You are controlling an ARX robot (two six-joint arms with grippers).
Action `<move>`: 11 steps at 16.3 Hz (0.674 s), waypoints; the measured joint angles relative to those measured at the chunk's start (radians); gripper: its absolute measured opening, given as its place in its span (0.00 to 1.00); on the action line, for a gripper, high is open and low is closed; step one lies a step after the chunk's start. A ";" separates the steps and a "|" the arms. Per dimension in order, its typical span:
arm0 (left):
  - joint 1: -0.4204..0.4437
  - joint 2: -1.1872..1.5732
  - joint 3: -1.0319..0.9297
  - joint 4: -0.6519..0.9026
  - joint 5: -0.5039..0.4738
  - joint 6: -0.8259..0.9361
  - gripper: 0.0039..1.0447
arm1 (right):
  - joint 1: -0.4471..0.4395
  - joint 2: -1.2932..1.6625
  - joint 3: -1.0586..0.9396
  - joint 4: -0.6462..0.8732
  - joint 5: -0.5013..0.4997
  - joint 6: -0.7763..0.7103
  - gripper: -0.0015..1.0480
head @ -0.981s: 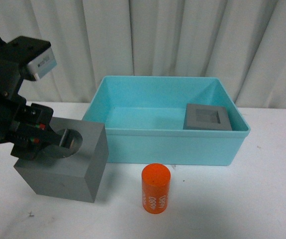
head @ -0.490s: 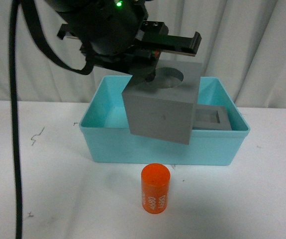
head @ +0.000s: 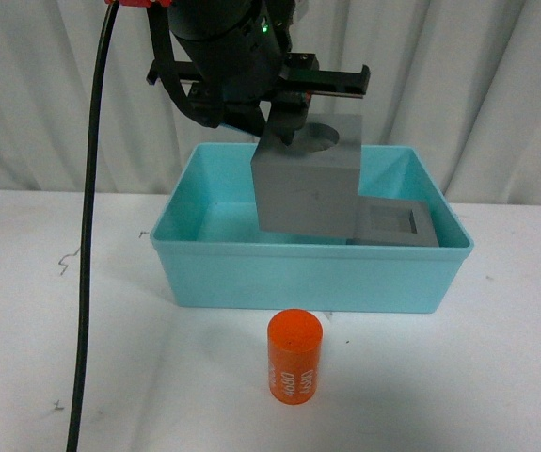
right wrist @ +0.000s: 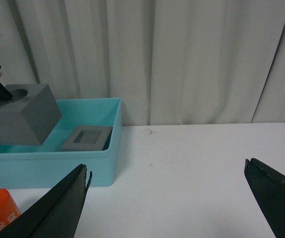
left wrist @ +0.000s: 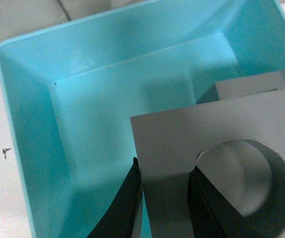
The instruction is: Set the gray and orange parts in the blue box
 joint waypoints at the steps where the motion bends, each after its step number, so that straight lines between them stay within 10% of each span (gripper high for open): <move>1: 0.012 0.017 0.027 -0.006 -0.002 -0.003 0.20 | 0.000 0.000 0.000 0.000 0.000 0.000 0.94; 11: 0.106 0.024 -0.049 0.018 -0.015 0.008 0.20 | 0.000 0.000 0.000 0.000 0.000 0.000 0.94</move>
